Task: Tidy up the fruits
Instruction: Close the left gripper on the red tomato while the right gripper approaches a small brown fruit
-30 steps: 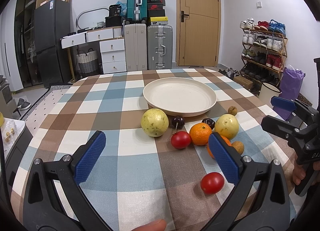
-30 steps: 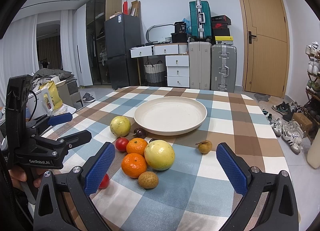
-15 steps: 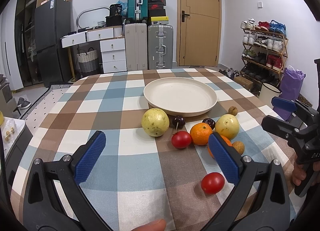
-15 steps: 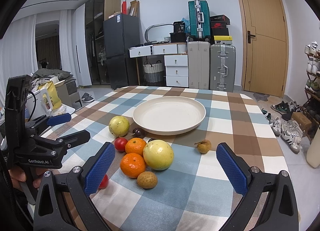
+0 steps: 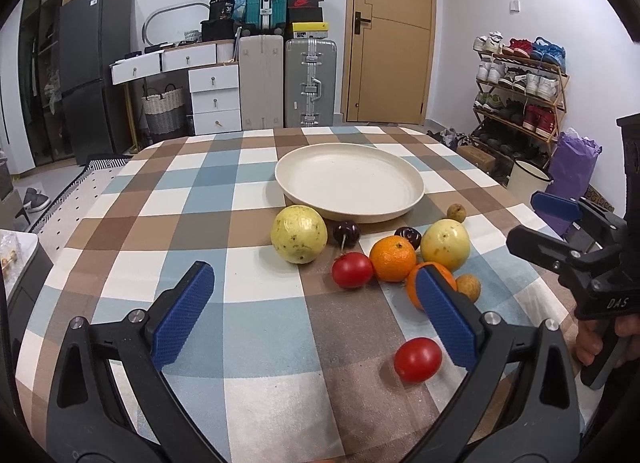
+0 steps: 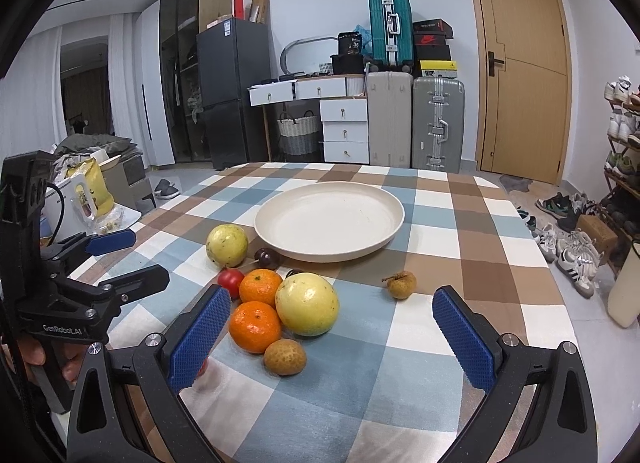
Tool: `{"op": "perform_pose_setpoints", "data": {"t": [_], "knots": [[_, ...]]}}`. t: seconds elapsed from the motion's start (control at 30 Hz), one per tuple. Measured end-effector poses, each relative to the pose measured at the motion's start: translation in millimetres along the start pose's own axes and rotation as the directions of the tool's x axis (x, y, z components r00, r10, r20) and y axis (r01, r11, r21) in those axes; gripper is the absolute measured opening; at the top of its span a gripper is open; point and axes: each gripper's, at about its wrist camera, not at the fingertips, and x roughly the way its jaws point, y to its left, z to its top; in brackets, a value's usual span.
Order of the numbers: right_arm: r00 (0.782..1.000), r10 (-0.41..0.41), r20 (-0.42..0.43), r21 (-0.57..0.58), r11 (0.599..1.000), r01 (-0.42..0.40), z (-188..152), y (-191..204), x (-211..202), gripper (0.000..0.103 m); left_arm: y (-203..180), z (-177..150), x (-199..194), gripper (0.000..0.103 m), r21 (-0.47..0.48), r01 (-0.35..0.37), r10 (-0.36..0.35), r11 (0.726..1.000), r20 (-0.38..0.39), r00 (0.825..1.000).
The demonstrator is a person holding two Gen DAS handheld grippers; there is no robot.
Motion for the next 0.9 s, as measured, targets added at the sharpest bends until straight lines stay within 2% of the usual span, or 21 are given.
{"op": "perform_pose_setpoints", "data": {"t": [0.17,0.33,0.47,0.63,0.73,0.8,0.9], "knots": [[0.996,-0.034,-0.087,-0.022,0.999,0.032,0.1,3.1,11.0,0.103,-3.9,0.6,-0.3,0.102,0.009,-0.038,0.038,0.999,-0.001,0.999],[0.986,-0.023,-0.166,-0.016,1.0,0.021,-0.5,0.7,18.3,0.103,-5.4,1.3,3.0,0.102,0.011,-0.05,0.05,0.999,-0.016,0.999],[0.971,-0.002,-0.24,-0.019,1.0,-0.003,-3.6,-0.8,28.5,0.102,-5.5,0.8,12.1,0.102,0.011,-0.024,0.025,1.0,-0.064,0.998],[0.958,0.015,-0.288,-0.007,1.0,-0.018,-8.7,-2.6,36.7,0.101,-3.5,0.9,12.1,0.102,-0.012,0.001,-0.002,1.0,-0.062,0.998],[0.95,0.021,-0.312,-0.001,1.0,-0.023,-12.1,-2.6,43.6,0.098,-12.2,0.6,15.1,0.102,0.048,0.014,-0.009,0.999,-0.119,0.993],[0.943,0.034,-0.331,0.008,0.999,-0.033,-14.2,-1.7,47.9,0.091,-15.6,-0.2,17.3,0.102,0.062,0.033,-0.024,0.997,-0.15,0.988],[0.933,0.056,-0.355,0.007,0.998,-0.057,-16.4,1.5,53.4,0.086,-21.2,-3.9,21.5,0.102,0.067,0.083,-0.069,0.994,-0.2,0.977]]}}
